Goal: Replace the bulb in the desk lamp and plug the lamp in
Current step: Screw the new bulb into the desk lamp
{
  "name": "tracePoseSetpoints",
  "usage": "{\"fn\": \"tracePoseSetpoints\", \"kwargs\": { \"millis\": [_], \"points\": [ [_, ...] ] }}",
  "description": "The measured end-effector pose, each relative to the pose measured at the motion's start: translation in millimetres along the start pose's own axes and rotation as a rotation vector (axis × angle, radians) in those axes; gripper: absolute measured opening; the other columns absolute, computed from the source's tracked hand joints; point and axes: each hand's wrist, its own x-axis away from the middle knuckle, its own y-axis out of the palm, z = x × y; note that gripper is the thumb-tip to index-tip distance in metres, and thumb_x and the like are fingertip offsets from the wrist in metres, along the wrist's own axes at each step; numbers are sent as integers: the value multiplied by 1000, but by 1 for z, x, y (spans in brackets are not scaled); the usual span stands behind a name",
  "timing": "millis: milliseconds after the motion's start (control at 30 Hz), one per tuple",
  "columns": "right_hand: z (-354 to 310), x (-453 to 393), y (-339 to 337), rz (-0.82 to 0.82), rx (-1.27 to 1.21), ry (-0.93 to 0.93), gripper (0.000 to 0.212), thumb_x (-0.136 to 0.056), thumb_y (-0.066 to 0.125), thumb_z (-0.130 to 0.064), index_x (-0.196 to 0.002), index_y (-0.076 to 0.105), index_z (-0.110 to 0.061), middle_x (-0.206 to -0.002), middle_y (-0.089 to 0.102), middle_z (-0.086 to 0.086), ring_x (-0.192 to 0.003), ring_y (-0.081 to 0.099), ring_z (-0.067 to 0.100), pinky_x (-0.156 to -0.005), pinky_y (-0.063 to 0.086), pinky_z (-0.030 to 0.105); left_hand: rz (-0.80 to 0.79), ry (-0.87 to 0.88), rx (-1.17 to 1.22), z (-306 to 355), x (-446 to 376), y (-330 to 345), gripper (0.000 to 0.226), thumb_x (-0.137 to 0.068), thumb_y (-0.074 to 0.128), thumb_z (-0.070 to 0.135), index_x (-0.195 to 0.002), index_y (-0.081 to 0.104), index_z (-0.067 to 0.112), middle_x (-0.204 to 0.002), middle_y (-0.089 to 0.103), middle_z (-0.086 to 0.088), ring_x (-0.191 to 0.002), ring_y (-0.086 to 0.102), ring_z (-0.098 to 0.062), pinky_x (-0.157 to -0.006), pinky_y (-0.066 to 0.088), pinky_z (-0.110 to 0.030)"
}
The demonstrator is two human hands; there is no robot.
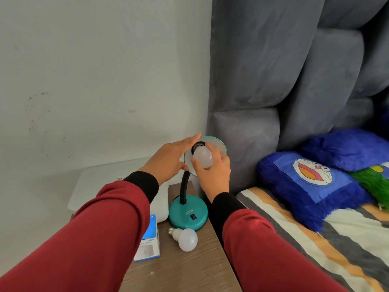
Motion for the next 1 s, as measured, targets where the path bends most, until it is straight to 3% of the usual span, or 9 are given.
{"fn": "tracePoseSetpoints", "kwargs": {
  "millis": [67, 233, 300, 400, 467, 600, 733, 833, 1000],
  "points": [
    [1, -1, 0, -15, 4, 29, 59, -84, 64, -15, -137, 39, -25, -137, 39, 8, -88, 44, 4, -68, 33, -2, 3, 4, 1, -1, 0, 0, 95, -83, 68, 4, -148, 9, 40, -155, 27, 8, -140, 33, -13, -111, 25, -21],
    [1, -3, 3, 61, -62, 110, 63, -87, 62, -41, -139, 36, -16, -132, 51, 12, -124, 50, 27, -94, 43, 29, 8, 7, 22, -2, 0, 1, 95, -82, 68, 3, -148, 10, 40, -155, 27, 10, -140, 33, -12, -106, 23, -15],
    [0, -2, 4, 43, -48, 37, 62, -89, 60, -35, -143, 32, -25, -141, 41, 9, -127, 45, 25, -98, 40, 24, 5, 6, 14, -2, 0, 1, 95, -83, 68, 4, -148, 9, 40, -155, 26, 9, -140, 33, -13, -108, 24, -17],
    [3, -2, 5, -7, -31, -21, 57, -85, 64, -19, -135, 41, -32, -132, 39, 6, -104, 59, 23, -70, 34, -3, 5, 5, -5, -1, 0, 1, 94, -84, 67, 5, -148, 8, 40, -155, 27, 7, -140, 34, -14, -112, 27, -23],
    [5, -4, 6, -3, -33, 5, 57, -84, 64, -17, -135, 41, -28, -125, 43, 3, -98, 58, 17, -63, 35, 1, 4, 4, 2, 0, 0, 1, 94, -84, 67, 4, -148, 9, 40, -155, 26, 7, -140, 34, -14, -112, 26, -23],
    [4, -6, 4, 48, -110, 125, 66, -85, 65, -39, -139, 34, -17, -130, 53, 11, -120, 52, 25, -88, 42, 24, 12, 14, 14, -3, 0, 2, 95, -83, 67, 2, -148, 9, 40, -155, 26, 10, -141, 31, -12, -107, 21, -16],
    [4, -1, 4, -17, -40, 24, 67, -84, 65, -20, -141, 32, -27, -137, 42, 7, -108, 48, 14, -83, 34, 2, 15, 9, -8, -2, 0, 3, 95, -84, 67, 3, -148, 8, 41, -155, 26, 8, -140, 33, -13, -110, 26, -21],
    [3, -3, 3, 8, -105, 124, 56, -86, 64, -35, -134, 39, -20, -120, 56, 11, -93, 52, 14, -76, 41, 16, 19, 10, 0, -2, 0, 3, 95, -83, 67, 3, -148, 8, 41, -155, 26, 9, -140, 33, -12, -107, 22, -16],
    [2, -3, 6, 6, -96, 54, 69, -82, 68, -25, -141, 32, -24, -135, 47, 7, -118, 49, 22, -88, 37, 21, 17, 8, -12, -1, 1, 3, 95, -84, 67, 4, -148, 8, 40, -155, 27, 8, -139, 36, -14, -110, 28, -22]
  ]
}}
